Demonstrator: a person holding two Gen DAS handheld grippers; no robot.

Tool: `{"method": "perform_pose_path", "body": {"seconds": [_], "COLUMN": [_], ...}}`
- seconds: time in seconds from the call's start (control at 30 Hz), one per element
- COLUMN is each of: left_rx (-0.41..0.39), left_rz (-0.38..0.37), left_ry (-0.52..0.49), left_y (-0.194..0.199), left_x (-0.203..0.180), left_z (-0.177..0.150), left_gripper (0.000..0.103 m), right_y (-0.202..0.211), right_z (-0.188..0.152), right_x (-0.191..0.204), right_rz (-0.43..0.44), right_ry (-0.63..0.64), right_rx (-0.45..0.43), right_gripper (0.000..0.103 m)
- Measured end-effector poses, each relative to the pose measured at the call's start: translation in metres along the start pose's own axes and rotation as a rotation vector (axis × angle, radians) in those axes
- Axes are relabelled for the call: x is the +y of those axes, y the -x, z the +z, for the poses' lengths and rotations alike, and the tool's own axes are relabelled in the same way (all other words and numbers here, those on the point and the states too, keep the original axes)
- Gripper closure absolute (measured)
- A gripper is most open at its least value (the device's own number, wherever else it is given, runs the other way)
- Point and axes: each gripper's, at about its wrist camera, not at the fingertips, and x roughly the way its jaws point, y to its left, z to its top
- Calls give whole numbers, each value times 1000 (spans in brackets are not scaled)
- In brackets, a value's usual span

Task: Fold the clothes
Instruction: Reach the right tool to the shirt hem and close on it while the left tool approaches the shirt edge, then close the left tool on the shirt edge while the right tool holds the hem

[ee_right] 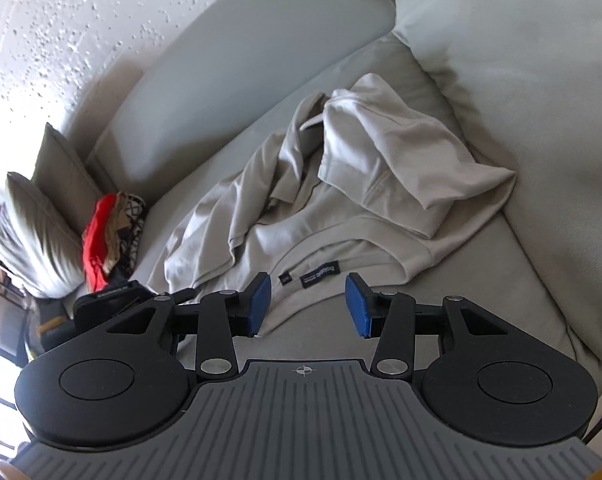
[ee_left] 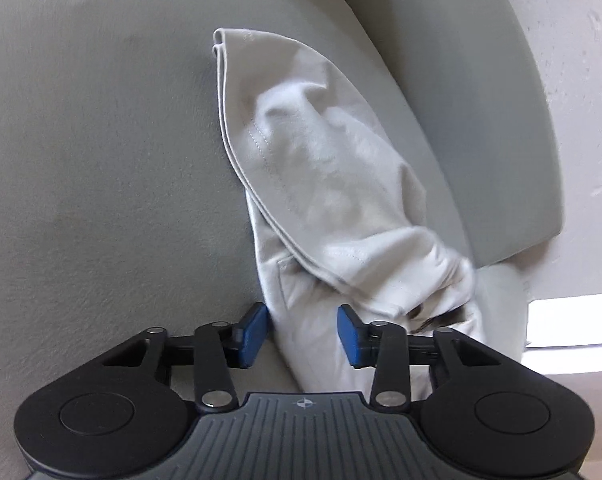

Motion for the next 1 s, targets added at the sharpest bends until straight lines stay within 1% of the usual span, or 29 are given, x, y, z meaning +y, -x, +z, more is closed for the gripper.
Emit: {"method": "perform_pose_path", "body": {"seconds": [0.07,0.17,0.3,0.4,0.5,0.53,0.6,0.63,0.73,0.8,0.93,1.0], "left_rx": [-4,-9,-14,-20,-44,-51,-67,-75,-98,-114,-141,-152], "left_rz": [-37,-80,-138,-175,-148,-139,-120,-111,-84,-66,-42,-43], "left_ry": [20,39,64,78,37,24,-3,-16,-57,-84,-127,-136], "left_y": [-3,-4,-6,-7,3,6,12,15,25,31,40,41], "left_x": [5,10,17,21,13,10,4,1,-7,-13,-18,-15], "left_z": [-1,-6,-13,-18,-20,-20,-21,-22,-24,-25,-28,-29], "left_gripper": [72,75,74,71,73,77,96,98,101,101,101,101], "right_y": [-2,-4,-8,-12,-13,-10,-1,4,12,11,12,10], "right_z": [0,-2,-4,-5,-4,-3,1,3,8,10,8,9], "right_x": [-3,-3,-7,-10,-17,-21,-32,-37,-54,-67,-90,-95], "right_rz": [5,0,-7,-13,-43,-58,-86,-97,-165,-199,-172,-179], "right_ry": [-17,-12,-10,-12,-34,-51,-83,-94,-109,-140,-253,-268], "right_rx": [5,14,17,21,10,-8,-49,-67,-105,-106,-88,-81], "right_gripper": [55,55,54,54,54,54,54,54,54,56,64,70]}}
